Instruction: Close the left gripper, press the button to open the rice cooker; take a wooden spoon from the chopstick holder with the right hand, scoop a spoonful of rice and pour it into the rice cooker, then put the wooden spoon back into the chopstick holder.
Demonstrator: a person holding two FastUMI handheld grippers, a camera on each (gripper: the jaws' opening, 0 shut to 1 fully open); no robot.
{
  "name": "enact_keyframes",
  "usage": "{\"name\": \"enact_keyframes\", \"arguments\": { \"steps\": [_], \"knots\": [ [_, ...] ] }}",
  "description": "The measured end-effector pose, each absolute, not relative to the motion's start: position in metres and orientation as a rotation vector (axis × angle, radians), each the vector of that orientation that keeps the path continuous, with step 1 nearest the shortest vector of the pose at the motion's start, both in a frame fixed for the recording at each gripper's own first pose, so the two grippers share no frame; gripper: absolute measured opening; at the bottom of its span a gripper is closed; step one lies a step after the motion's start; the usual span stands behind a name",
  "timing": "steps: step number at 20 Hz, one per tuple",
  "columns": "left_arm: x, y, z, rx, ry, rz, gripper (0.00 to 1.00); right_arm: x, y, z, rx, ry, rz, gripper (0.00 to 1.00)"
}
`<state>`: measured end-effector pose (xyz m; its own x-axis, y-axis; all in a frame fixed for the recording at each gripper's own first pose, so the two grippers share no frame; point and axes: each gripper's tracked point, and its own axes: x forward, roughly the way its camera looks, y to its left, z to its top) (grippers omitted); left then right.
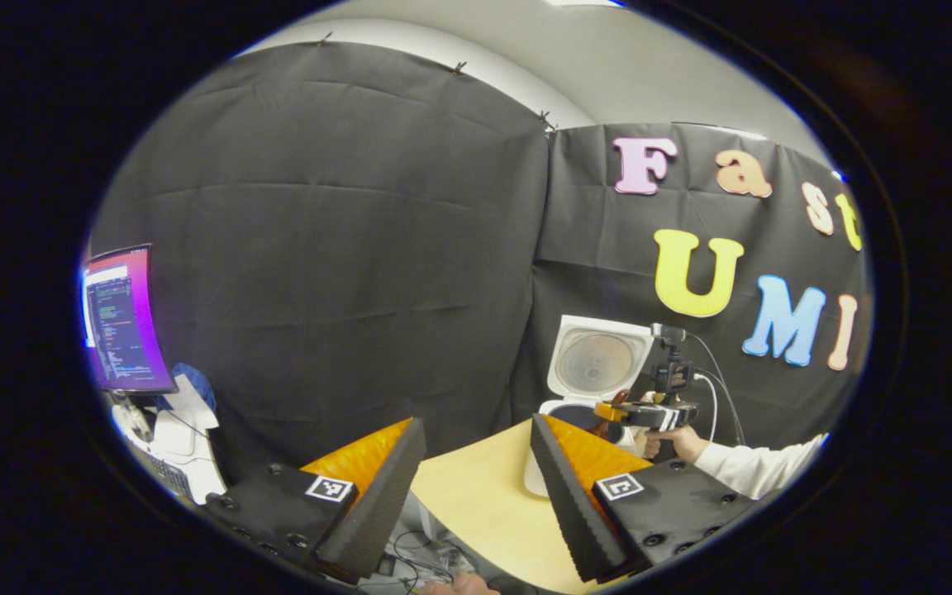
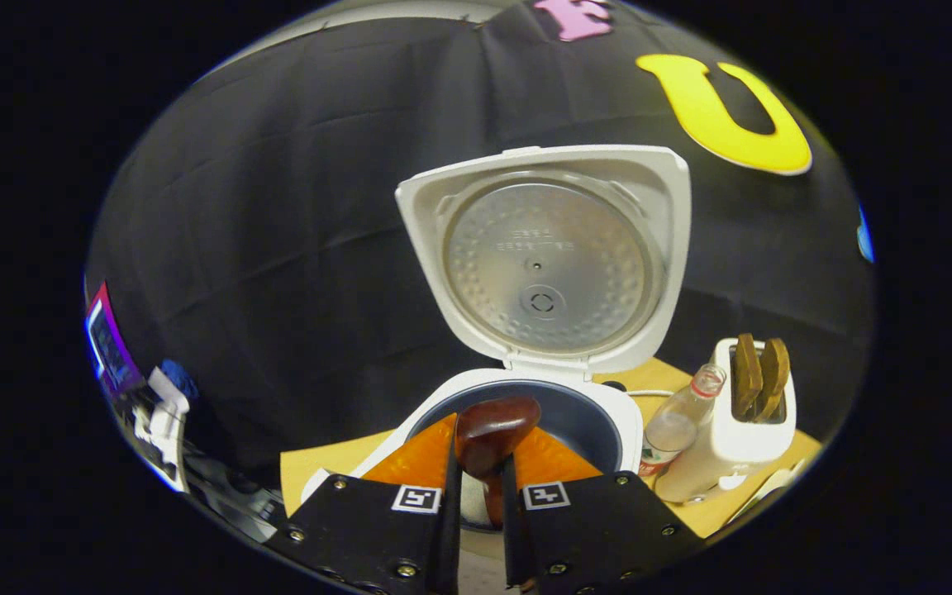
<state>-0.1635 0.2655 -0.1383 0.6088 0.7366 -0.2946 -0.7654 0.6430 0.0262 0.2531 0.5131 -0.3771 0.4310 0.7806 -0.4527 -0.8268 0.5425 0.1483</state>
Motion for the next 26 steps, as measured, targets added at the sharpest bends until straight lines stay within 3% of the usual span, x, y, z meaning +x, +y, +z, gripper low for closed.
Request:
{"name": "enact_keyframes", "arguments": {
  "steps": [5, 14, 22, 26],
  "knots": [
    [-0.163, 0.263, -0.137, -0.112, 0.290, 0.876, 0.89, 0.230, 0.516, -0.384, -0.404, 0.348, 1.069, 0.22],
    [-0.171, 0.254, -0.125, -0.096, 0.282, 0.887, 0.89, 0.230, 0.510, -0.369, -0.651, 0.119, 0.970, 0.22],
    [-0.175, 0.248, -0.105, -0.080, 0.239, 0.871, 0.90, 0.266, 0.481, -0.314, -0.108, 0.395, 0.864, 0.22],
    [-0.175, 0.250, -0.096, -0.102, 0.201, 0.830, 0.89, 0.272, 0.433, -0.249, 0.073, 0.393, 0.809, 0.22]
  ]
}}
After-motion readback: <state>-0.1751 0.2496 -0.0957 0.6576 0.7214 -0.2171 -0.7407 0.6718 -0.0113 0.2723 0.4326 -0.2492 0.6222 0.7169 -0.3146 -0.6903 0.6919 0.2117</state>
